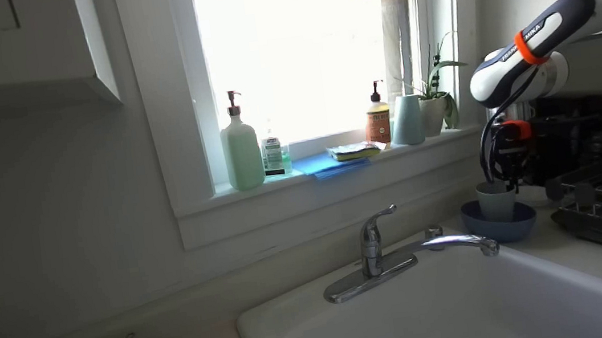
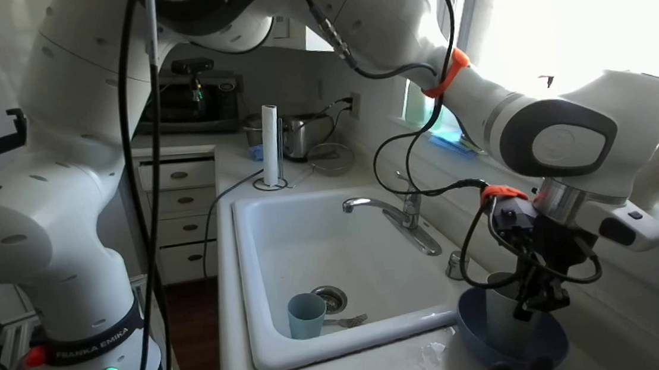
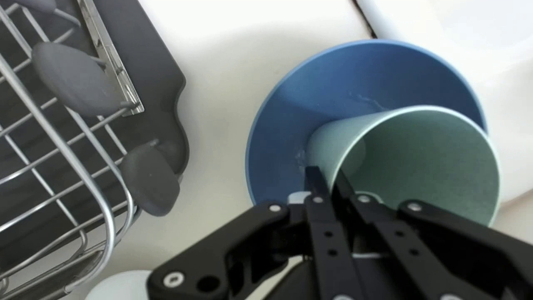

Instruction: Put the grey cup on the window edge

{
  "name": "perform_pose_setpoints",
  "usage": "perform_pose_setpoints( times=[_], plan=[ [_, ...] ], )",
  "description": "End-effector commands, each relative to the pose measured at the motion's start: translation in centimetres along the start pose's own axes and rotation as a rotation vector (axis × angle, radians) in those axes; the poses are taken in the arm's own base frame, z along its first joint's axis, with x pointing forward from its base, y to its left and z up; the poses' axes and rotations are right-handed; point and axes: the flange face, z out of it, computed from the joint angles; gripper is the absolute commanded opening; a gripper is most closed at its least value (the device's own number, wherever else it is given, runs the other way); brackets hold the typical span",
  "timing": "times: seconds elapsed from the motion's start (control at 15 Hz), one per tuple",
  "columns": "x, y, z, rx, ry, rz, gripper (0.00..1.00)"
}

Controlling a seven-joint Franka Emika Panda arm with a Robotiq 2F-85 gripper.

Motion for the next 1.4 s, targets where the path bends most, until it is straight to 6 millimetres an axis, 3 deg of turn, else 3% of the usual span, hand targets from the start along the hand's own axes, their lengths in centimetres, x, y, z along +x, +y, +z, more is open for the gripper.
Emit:
perform_pose_setpoints(
  times=[0.0,0.4,0.73,0.93,1.33],
  plan=[
    [0.8,-0.1,-1.5,0.041,-0.018,-0.001,0.00],
    [-0.9,-1.4,-5.7,0.026,0.026,-0.138,0.01],
    [-5.3,-2.3,-9.3,-0.104,0.018,-0.381,0.01],
    [-7.8,-1.5,-12.0,-0.203,0.013,-0.519,0.01],
    [-12.7,0.3,-12.1,-0.379,-0.028,-0.758,0.01]
  ],
)
